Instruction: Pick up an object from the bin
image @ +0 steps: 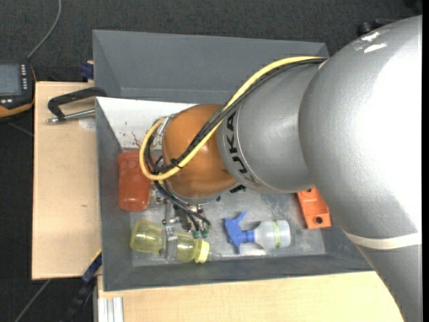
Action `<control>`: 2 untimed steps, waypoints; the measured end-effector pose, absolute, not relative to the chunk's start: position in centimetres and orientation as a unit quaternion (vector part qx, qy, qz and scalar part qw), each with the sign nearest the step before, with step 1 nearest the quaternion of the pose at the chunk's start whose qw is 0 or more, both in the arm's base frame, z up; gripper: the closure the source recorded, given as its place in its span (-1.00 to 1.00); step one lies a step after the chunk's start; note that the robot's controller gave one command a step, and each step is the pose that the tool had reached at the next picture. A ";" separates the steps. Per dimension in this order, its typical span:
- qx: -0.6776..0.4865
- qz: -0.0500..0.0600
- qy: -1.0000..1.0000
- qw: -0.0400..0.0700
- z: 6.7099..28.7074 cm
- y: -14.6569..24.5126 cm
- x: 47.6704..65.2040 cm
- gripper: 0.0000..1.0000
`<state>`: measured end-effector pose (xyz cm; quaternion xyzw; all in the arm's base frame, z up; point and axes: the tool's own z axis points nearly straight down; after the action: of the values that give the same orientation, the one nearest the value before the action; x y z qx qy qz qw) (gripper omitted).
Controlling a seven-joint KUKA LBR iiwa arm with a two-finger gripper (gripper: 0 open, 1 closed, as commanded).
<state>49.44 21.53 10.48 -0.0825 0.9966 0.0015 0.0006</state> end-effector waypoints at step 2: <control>-0.169 0.001 0.986 -0.001 6.8 19.5 49.2 -1.00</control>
Offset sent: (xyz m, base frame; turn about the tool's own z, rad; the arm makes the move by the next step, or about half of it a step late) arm -0.0024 -0.0179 -0.0348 -0.1761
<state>49.20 19.53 6.85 -0.1686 0.9857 0.0006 -0.0013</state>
